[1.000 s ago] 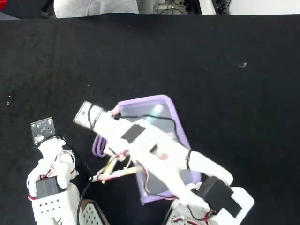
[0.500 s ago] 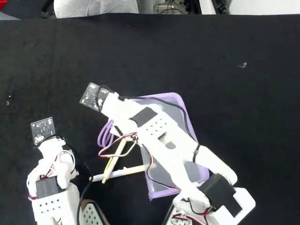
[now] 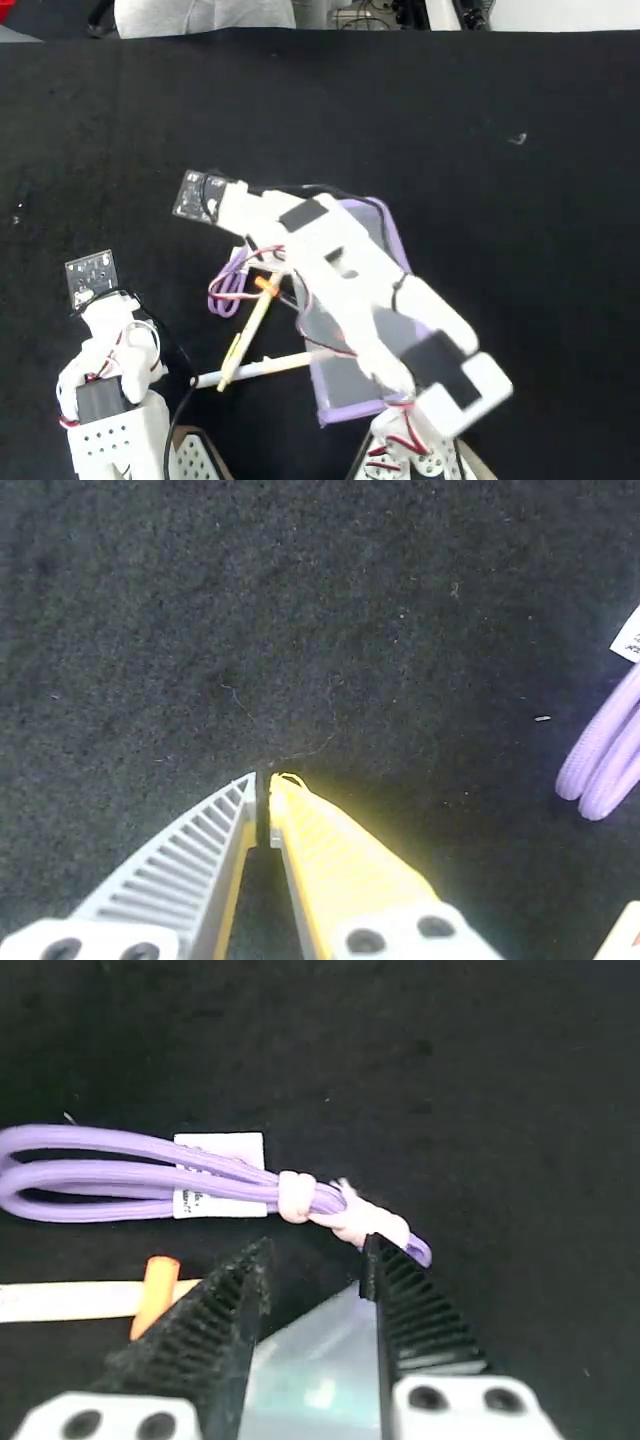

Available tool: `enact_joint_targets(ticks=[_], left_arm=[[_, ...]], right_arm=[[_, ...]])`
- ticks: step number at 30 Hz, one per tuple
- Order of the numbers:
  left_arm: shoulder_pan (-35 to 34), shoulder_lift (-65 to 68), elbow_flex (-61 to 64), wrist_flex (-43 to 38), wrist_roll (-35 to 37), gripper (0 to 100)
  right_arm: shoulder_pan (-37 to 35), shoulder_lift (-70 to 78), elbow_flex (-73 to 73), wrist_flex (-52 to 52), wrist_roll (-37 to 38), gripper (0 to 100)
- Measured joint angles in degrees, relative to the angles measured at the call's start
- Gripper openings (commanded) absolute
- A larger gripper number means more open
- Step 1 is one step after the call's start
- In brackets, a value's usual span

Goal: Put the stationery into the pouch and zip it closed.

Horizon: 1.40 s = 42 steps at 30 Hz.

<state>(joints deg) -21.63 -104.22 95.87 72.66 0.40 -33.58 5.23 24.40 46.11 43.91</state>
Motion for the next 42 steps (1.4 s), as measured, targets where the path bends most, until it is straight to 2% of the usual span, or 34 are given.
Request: enact_joint_targets(ticks=[7, 17, 21, 27, 33, 42], left_arm=[[0.00, 0.00, 0.00, 0.00, 0.00, 3], [0.00, 0.00, 0.00, 0.00, 0.00, 3], [0.00, 0.00, 0.00, 0.00, 0.00, 3], [0.00, 0.00, 0.00, 0.00, 0.00, 3], [0.00, 0.00, 0.00, 0.00, 0.00, 3], [0.00, 0.00, 0.00, 0.00, 0.00, 3]], right_arm=[[0.00, 9.41, -6.86, 3.16, 5.01, 14.5], [0.00, 18.81, -17.58, 5.01, 7.82, 14.5], [1.05, 19.69, -20.66, 11.60, 14.77, 14.5], [4.40, 20.75, -28.48, 23.03, 16.44, 14.5], [5.98, 21.10, -30.59, 24.18, 20.57, 14.5], [5.98, 23.21, -31.03, 20.84, 21.45, 14.5]])
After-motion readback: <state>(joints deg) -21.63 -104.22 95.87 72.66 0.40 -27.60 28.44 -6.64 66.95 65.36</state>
